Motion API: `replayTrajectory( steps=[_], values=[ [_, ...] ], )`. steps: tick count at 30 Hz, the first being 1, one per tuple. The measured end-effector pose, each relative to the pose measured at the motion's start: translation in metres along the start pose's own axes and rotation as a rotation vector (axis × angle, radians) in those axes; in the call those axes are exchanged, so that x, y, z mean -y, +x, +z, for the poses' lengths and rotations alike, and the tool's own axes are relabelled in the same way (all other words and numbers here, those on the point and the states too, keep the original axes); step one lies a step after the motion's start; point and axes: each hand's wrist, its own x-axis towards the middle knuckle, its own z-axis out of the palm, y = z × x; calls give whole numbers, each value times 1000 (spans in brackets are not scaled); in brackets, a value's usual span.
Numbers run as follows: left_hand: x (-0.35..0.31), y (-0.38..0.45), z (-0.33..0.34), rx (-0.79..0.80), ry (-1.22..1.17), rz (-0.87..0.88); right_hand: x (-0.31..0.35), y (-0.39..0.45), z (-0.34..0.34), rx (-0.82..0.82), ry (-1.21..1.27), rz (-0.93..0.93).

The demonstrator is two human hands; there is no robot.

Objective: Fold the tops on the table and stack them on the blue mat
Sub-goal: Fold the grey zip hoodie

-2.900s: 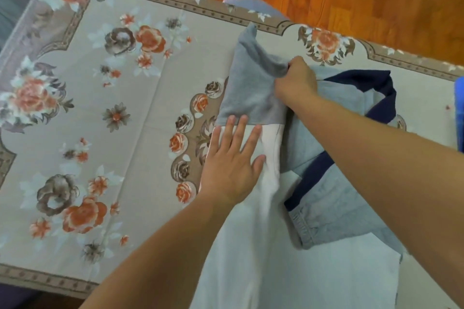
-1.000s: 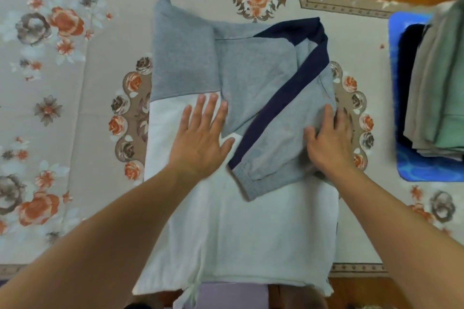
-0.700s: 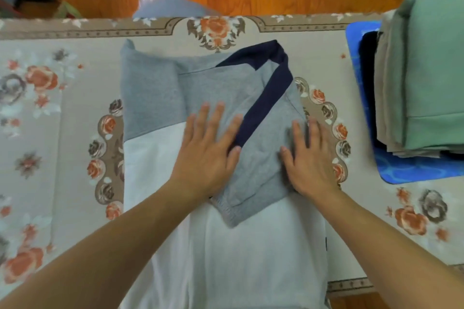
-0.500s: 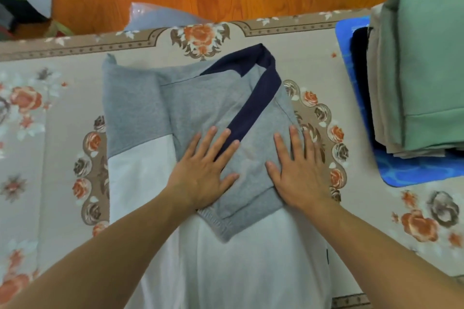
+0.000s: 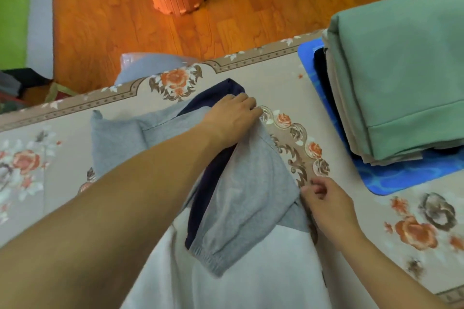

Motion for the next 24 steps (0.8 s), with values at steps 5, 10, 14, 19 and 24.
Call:
replayTrajectory(
  steps=[5,10,14,19,24],
  values=[
    [-3,18,19,112,84,13,-11,-14,9,13,-16,38],
    [-10,21,9,74,232,-6,-7,-16,22,95,133,80],
    [-10,13,2,218,-109,-301,-2,-20,27,181,118,-2],
    [-1,-23,-16,-19,-874,-752,27,-48,21,327,148,-144],
    [24,-78,-28,-174,-1376,-951,71,-94,42,586,27,-347]
  ],
)
